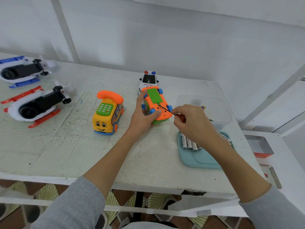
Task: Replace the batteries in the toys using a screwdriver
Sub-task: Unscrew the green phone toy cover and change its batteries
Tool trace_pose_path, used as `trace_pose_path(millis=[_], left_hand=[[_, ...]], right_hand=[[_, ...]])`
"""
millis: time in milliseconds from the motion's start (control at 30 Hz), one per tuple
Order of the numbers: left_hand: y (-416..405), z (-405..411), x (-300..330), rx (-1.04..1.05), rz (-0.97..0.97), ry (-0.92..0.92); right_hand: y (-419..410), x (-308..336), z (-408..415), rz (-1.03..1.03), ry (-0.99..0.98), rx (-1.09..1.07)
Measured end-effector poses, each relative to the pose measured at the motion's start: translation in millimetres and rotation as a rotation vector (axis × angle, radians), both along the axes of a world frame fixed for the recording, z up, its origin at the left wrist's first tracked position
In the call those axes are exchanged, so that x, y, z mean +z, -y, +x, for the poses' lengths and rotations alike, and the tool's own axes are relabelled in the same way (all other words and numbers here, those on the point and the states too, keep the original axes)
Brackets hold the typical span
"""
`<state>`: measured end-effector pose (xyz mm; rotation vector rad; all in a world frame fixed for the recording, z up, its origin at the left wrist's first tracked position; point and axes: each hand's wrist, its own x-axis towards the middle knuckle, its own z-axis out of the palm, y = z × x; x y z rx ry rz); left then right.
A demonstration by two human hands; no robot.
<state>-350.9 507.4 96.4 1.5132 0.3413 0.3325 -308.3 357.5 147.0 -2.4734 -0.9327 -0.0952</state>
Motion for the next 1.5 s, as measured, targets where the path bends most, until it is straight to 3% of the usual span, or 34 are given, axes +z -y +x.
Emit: trace_pose_path(millis=[167, 933, 1333, 1500], left_hand=[[3.9, -0.3, 7.6, 0.002, -0.135, 0.024], [-0.8, 5.9, 3.9, 0.033, -0.229, 0.033], [-8.4, 7.7, -1.7, 0.026, -0.277, 0.036], [-10.7, 4.9, -4.1, -0.002, -0.154, 0.031]], right_hand=[[-0.1, -8.1, -0.3, 0.071, 0.016, -0.003], [-9.0, -27.2, 1.2, 0.203, 0.075, 0.010], [4.3, -9.4, 5.0, 0.286, -0.108, -0.067], [5.3, -1.2, 13.5, 0.199, -0.166, -0.066]])
